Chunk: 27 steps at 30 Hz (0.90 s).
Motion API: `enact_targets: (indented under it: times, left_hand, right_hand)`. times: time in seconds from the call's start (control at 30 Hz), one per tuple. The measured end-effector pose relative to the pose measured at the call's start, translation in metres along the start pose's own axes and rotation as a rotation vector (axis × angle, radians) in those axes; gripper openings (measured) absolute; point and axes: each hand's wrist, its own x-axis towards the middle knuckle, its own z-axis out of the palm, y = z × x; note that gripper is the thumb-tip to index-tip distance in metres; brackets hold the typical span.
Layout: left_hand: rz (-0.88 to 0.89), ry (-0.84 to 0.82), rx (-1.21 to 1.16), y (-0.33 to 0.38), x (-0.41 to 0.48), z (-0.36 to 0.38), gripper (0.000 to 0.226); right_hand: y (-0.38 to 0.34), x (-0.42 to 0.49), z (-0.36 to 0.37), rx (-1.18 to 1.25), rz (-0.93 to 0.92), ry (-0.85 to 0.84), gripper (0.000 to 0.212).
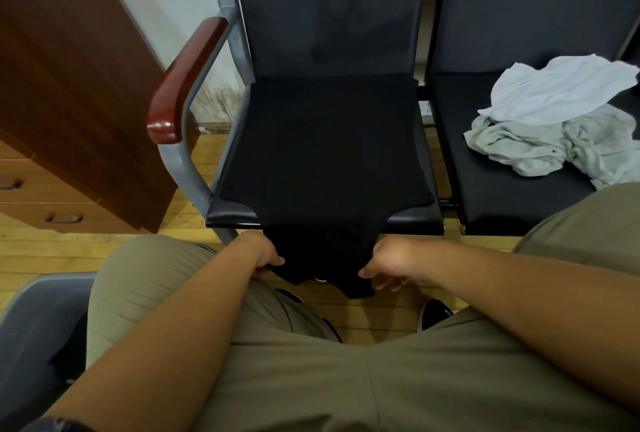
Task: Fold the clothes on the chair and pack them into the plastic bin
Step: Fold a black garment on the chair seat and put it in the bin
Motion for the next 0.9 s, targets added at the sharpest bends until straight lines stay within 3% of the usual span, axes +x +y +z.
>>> enact_targets:
  times: [0.17, 0.3, 0.47, 0.57, 0.73, 0.9]
  left_hand:
    - [0.103, 0.137, 0.265, 0.01, -0.028, -0.014, 0.05]
    - [0.11, 0.133, 0.145, 0.002, -0.035, -0.02, 0.049]
    - [0.166, 0.144, -0.188, -0.013, -0.031, -0.028, 0.036]
    - [0.211, 0.05, -0.281, -0.014, -0.039, -0.035, 0.026]
    - [0.297, 0.038, -0.461, -0.008, -0.061, -0.043, 0.006]
    - [0.384, 0.063, -0.71, 0.003, -0.077, -0.054, 0.06]
  right_hand:
    - [-0.006, -0.02, -0.004, 0.043, -0.003, 0.01, 0.025]
    - [-0.011, -0.03, -0.009, 0.112, 0.008, -0.004, 0.031]
    - [-0.025, -0.055, -0.017, 0.173, -0.003, -0.028, 0.057]
    - [-0.034, -0.07, -0.024, 0.154, -0.034, -0.011, 0.06]
    - [-0.05, -0.083, -0.038, 0.187, -0.068, 0.074, 0.065]
    - [-0.061, -0.086, -0.055, 0.283, -0.143, 0.231, 0.055]
